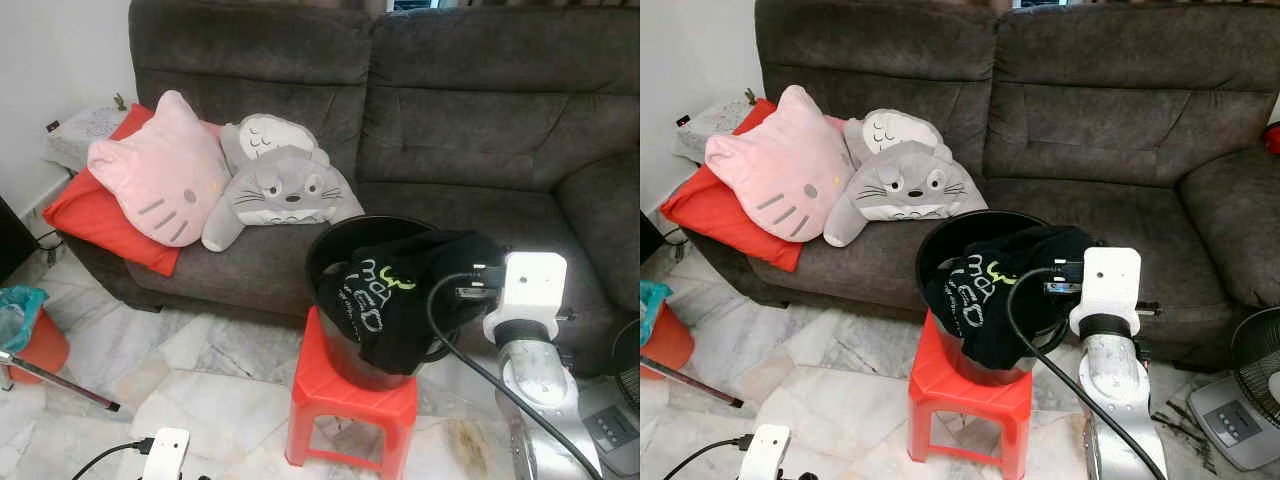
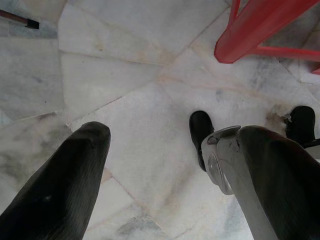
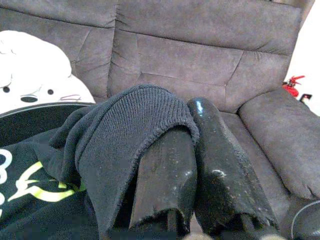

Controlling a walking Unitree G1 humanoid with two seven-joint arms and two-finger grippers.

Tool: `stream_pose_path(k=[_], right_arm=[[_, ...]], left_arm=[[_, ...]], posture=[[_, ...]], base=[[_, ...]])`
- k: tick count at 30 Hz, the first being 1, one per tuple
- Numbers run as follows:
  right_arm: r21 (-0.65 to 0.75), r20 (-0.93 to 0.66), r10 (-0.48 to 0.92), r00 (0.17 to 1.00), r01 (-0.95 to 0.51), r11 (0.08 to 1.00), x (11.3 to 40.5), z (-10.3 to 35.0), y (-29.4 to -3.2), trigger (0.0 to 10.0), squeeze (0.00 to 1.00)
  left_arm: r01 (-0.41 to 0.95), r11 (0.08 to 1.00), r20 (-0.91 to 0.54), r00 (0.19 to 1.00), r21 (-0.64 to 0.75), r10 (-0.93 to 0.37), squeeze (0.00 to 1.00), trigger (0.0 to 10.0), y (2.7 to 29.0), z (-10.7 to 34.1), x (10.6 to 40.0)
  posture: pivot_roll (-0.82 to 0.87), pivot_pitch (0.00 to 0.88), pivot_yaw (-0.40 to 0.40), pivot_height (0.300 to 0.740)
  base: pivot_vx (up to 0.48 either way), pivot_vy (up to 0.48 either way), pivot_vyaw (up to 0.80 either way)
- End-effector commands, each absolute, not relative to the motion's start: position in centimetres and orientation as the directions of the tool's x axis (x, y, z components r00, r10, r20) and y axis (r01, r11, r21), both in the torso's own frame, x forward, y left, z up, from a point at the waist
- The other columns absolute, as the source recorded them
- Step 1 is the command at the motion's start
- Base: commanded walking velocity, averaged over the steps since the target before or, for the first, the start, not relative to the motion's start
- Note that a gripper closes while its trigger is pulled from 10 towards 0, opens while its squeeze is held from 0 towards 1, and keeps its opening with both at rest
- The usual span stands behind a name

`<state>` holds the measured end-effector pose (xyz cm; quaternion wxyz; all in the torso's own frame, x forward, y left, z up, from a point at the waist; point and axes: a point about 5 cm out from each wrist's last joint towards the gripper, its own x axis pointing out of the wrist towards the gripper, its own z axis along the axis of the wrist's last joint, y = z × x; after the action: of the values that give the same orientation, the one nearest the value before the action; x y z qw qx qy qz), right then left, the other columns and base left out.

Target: Hang hanger

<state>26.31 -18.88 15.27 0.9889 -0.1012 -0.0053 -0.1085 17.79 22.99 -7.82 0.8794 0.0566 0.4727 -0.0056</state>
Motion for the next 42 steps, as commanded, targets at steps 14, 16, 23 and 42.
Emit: stream_pose_path(k=[14, 16, 23, 42], right_arm=[[-0.191, 0.071, -0.182, 0.981, 0.192, 0.963, 27.1, 16.3, -18.2, 10.0, 0.00], [-0.194, 0.069, -0.179, 0.981, 0.190, 0.963, 27.2, 16.4, -18.1, 10.0, 0.00], [-0.203, 0.074, -0.160, 0.984, 0.172, 0.964, 27.4, 16.5, -17.6, 10.0, 0.00], [-0.193, 0.080, -0.160, 0.984, 0.173, 0.966, 27.9, 16.8, -17.3, 10.0, 0.00]], left_arm=[[0.077, 0.991, -0.841, 0.539, 0.108, 0.049, 0.00, 10.0, 23.5, -8.0, 17.2], [0.077, 0.991, -0.841, 0.539, 0.108, 0.050, 0.00, 10.0, 23.5, -7.9, 17.2], [0.075, 0.991, -0.840, 0.541, 0.106, 0.049, 0.00, 10.0, 23.5, -7.9, 17.3], [0.077, 0.991, -0.836, 0.547, 0.107, 0.048, 0.00, 10.0, 23.4, -7.8, 17.6]], posture=[[0.00, 0.000, 0.019, 0.732], [0.00, 0.000, 0.017, 0.732], [0.01, 0.000, 0.018, 0.732], [0.01, 0.000, 0.020, 0.732]], base=[[0.000, 0.000, 0.00], [0.000, 0.000, 0.00], [0.000, 0.000, 0.00], [-0.076, 0.000, 0.00]])
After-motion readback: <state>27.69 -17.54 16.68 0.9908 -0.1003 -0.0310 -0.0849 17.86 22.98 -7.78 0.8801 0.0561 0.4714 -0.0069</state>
